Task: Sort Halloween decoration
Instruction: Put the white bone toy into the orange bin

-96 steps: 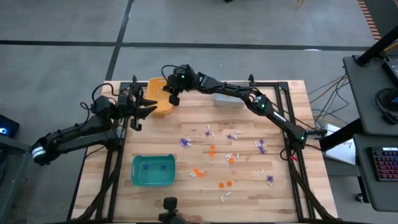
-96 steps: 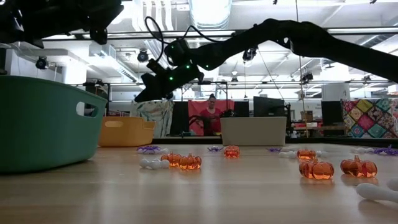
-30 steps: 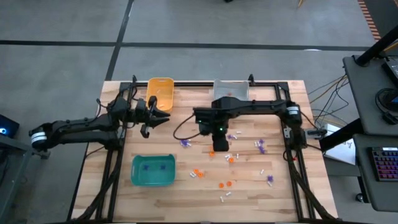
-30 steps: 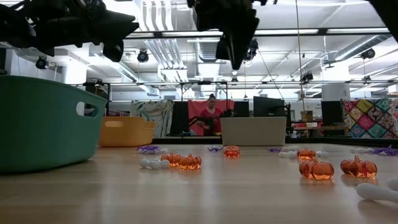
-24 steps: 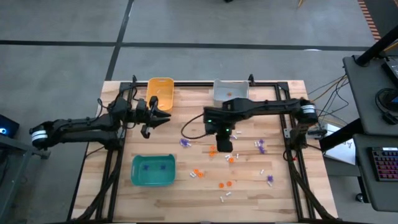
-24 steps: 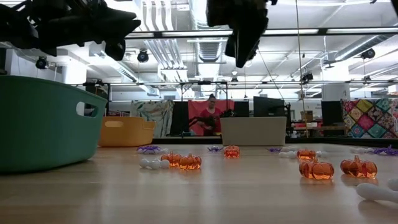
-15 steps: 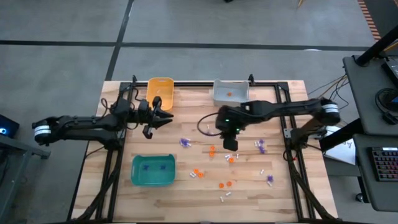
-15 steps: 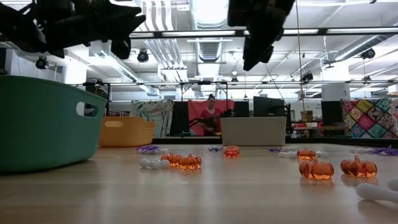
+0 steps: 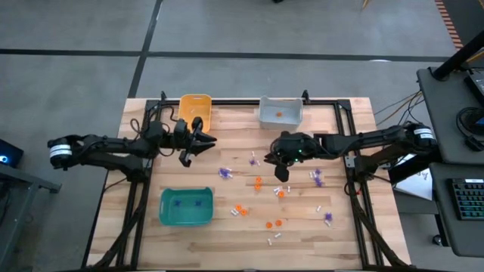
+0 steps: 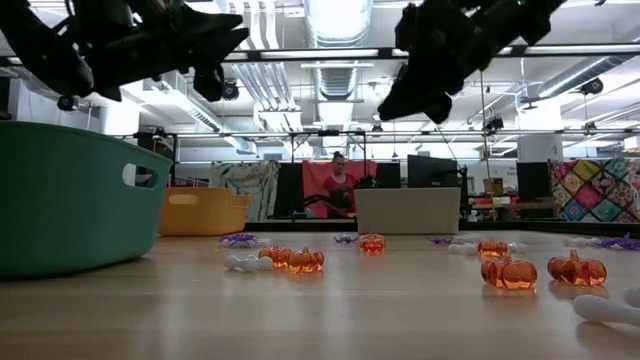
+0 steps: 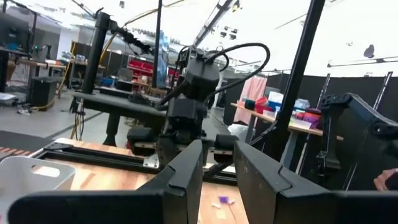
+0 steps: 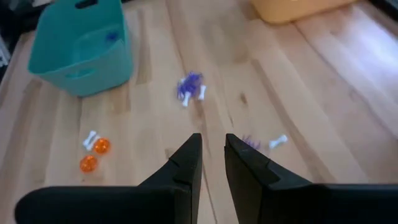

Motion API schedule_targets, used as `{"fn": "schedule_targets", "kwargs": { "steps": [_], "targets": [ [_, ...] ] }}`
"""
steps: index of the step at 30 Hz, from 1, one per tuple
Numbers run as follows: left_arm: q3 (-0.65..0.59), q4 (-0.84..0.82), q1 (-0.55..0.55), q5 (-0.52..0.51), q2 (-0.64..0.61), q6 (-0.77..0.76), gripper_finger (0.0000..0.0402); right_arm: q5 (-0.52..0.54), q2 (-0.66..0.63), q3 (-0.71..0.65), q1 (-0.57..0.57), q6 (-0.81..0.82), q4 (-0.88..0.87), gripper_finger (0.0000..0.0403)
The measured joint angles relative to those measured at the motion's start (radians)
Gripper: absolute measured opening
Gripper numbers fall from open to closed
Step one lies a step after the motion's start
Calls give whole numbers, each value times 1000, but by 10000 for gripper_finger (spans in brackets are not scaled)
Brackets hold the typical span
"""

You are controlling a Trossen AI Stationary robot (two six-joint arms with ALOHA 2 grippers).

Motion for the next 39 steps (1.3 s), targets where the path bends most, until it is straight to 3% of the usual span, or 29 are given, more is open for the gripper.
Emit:
{"fn": "schedule_targets", "kwargs": {
  "steps": [7,15,23,30,39],
  "targets": [
    [113,-87,-9,61,128,94,76,-1,1,-20,14,63,-21,59],
    [310,-562,-8,57,288,397,76,-3,-75,-20,87,112,-169,59],
    [501,-849,-8,52,455,601,76,-2,-165,-20,156,120,-197,59],
    [626,-1020,-8,52,565,760,76,-2,-204,-20,198,138,-204,59],
    [730,-1079,-8,51,664,884,90,-2,-239,-20,225,138,-227,59]
  ]
}}
